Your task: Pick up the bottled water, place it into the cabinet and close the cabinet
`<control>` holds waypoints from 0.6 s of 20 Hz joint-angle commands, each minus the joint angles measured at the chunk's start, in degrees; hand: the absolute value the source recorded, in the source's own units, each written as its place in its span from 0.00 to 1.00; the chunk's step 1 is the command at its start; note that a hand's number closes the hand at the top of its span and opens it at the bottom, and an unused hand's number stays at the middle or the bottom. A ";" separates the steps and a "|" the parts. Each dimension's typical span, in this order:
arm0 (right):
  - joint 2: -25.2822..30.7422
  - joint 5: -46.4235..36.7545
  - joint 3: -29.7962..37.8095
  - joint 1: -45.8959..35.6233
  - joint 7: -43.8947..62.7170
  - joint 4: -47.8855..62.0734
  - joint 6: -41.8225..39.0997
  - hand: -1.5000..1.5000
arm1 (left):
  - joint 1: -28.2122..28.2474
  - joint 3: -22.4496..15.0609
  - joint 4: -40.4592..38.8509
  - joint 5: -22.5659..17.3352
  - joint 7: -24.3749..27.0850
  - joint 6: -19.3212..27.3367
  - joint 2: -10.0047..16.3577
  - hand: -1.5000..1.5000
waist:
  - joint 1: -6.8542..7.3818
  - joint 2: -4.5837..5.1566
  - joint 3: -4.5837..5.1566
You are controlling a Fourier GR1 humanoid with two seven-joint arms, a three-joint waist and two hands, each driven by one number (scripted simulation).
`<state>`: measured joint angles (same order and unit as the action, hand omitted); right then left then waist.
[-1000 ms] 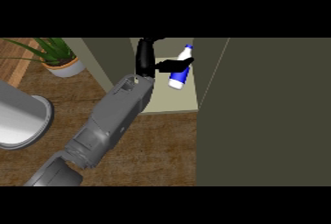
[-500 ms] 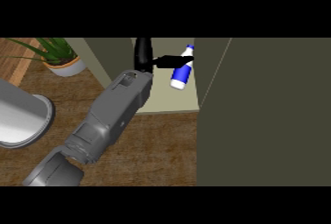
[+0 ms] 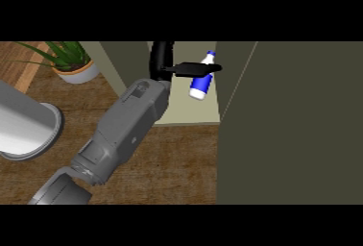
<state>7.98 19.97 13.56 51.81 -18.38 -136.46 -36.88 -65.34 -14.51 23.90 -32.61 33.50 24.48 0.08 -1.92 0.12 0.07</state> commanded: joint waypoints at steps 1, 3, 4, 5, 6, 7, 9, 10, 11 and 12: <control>0.57 5.60 0.93 3.09 4.42 -9.86 1.02 0.00 | 2.33 -3.03 6.06 -2.02 -2.28 -1.41 -0.08 0.00 | 0.48 -0.32 0.01; -1.42 2.01 -1.59 1.33 3.84 -6.04 0.84 0.00 | 7.06 -4.82 10.11 -2.48 -1.71 -1.87 -0.08 0.00 | 1.03 -0.34 -0.03; 0.46 5.21 1.04 -0.04 4.78 -6.70 2.13 0.00 | 6.40 -4.89 12.14 -0.96 -4.75 -0.51 -0.08 0.00 | 2.20 -0.54 -0.03; -1.07 2.27 -0.99 3.43 3.74 -7.84 -0.08 0.00 | 10.22 -6.53 15.00 -1.79 -2.72 -0.10 -0.08 0.00 | 1.58 -0.65 -0.02; -0.46 1.63 -0.20 1.49 4.10 -6.44 0.95 0.00 | 11.44 -7.69 17.99 -2.01 -6.09 -0.26 -0.08 0.00 | 2.31 -0.77 -0.02; -0.44 2.66 -2.81 -0.74 7.15 -7.45 2.93 0.00 | 11.05 -9.56 20.69 -3.13 -6.92 2.39 -0.08 0.00 | 2.27 -0.56 -0.01; 0.09 3.42 -0.78 0.21 5.52 -8.30 2.08 0.00 | 15.89 -12.48 23.96 -3.34 -6.03 2.66 -0.08 0.00 | 1.76 -0.54 -0.01; 1.02 4.87 0.52 -0.31 5.97 -7.13 2.41 0.00 | 17.85 -13.07 27.80 -3.54 -6.75 4.85 -0.08 0.00 | 2.25 -0.63 -0.02; 0.46 3.98 -0.17 -0.18 7.41 -8.05 3.59 0.00 | 18.97 -11.65 30.01 -1.30 -7.14 2.67 0.47 0.00 | 2.97 -0.65 -0.01; -0.43 4.54 -0.87 2.29 6.91 -10.64 3.04 0.00 | 21.21 -11.71 30.90 -1.62 -6.98 1.30 1.52 0.00 | 2.57 -0.66 0.01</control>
<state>8.24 20.38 12.42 51.02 -15.75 -136.69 -35.48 -49.97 -24.58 47.58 -34.77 27.63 26.23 0.44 0.27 -0.47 0.06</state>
